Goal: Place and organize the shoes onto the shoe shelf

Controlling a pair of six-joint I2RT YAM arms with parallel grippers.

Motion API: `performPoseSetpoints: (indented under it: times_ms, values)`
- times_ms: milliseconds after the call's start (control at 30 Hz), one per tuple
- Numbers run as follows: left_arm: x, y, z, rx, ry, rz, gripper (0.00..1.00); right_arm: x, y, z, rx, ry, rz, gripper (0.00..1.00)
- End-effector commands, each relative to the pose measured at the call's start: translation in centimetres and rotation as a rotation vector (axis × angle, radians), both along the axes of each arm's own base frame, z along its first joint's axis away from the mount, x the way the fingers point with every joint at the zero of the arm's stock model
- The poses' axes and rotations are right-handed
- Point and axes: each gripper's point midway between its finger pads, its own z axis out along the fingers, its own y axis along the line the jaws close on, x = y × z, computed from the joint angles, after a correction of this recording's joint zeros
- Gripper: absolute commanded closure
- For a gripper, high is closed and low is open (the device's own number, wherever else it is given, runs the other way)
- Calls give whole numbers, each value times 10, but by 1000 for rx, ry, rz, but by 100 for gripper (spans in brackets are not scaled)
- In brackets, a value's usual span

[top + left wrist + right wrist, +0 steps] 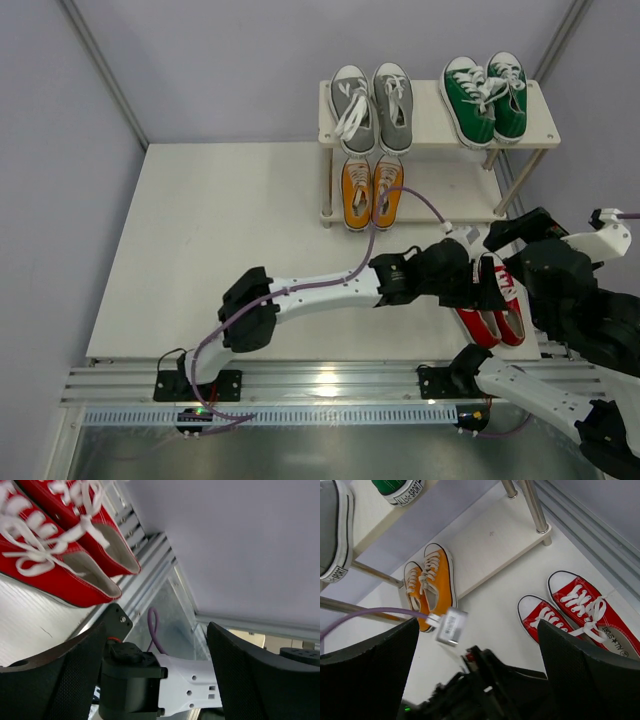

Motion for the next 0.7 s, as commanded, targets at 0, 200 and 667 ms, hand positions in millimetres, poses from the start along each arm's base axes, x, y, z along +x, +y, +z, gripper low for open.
performPoseSetpoints:
  times_ms: [0, 200, 667]
  values:
    - [-25, -12, -29, 56, 109, -75, 21, -34, -32, -2, -111, 79, 17, 0]
    - [-9, -17, -89, 251, 137, 8, 28, -41, -30, -6, -115, 94, 78, 0]
    - [5, -43, -165, 261, 185, 57, 35, -39, -20, -17, -143, 148, 131, 0]
